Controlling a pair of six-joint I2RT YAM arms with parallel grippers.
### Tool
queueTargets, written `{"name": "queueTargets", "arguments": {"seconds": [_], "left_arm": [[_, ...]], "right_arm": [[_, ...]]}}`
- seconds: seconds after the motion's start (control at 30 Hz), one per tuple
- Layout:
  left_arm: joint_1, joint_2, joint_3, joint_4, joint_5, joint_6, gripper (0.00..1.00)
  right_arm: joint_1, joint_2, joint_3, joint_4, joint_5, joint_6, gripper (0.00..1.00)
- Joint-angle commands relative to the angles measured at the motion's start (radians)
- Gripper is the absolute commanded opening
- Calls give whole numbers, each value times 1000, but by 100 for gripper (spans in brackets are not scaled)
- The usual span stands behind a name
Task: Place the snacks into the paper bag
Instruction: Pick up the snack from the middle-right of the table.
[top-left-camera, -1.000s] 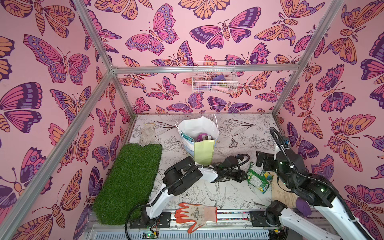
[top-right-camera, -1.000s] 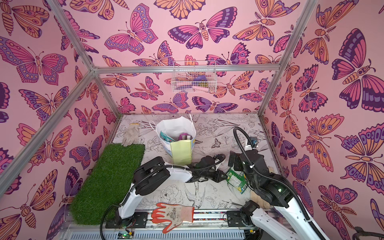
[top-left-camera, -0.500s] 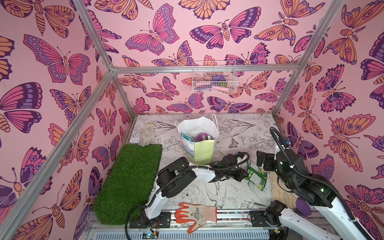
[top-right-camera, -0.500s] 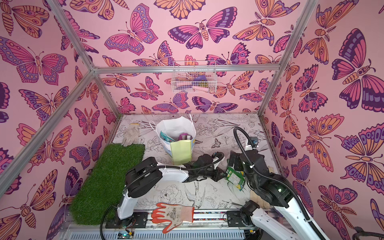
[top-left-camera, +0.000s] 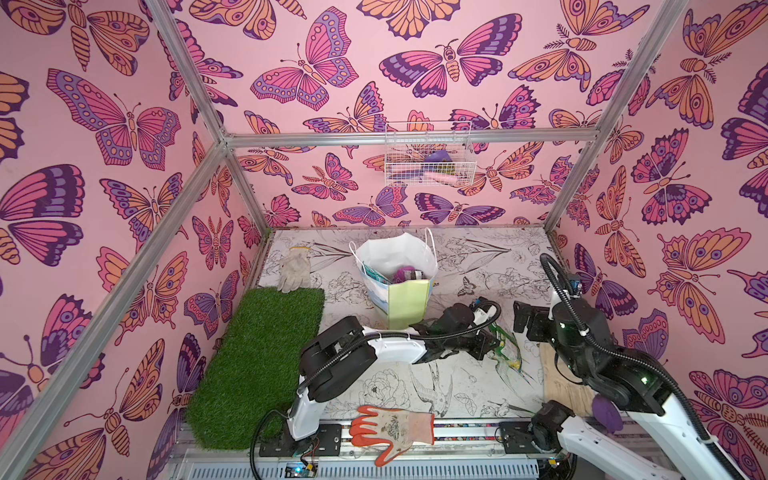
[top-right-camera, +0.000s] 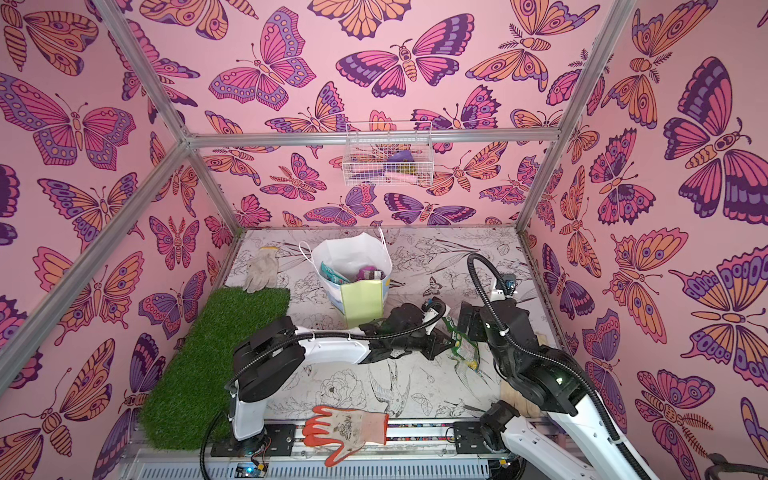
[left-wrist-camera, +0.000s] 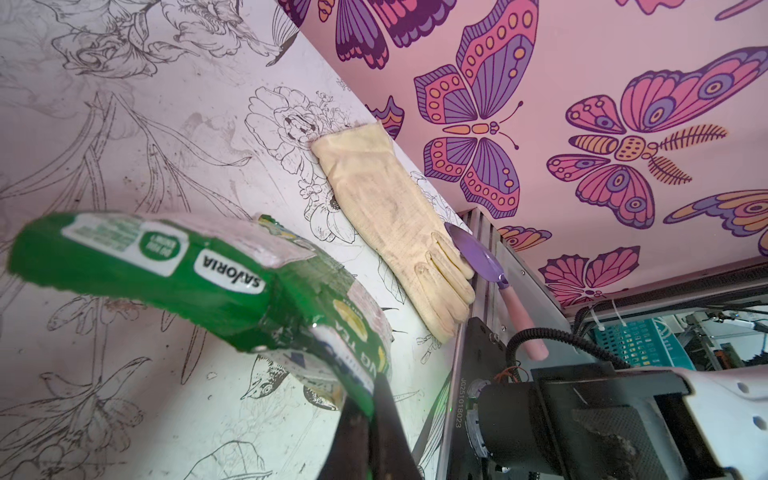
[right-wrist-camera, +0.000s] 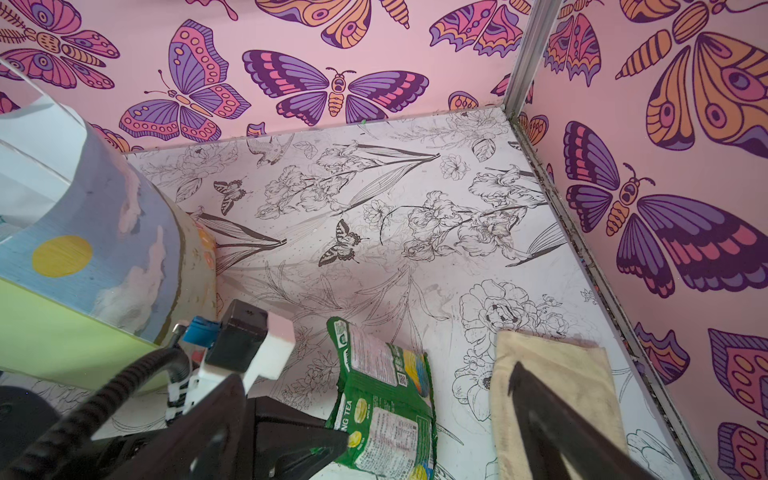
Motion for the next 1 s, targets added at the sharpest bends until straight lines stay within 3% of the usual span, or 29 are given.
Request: {"name": "queueTargets", "arguments": {"seconds": [0.0,0.97], "left_arm": [[-5,-57,-12,3,-21,50,0],[-36,-260,-26,-118,-135,194,0]], "right_arm": [[-6,-7,-7,7,17,8,99],[-5,-42,-33,6,24,29,99]]}}
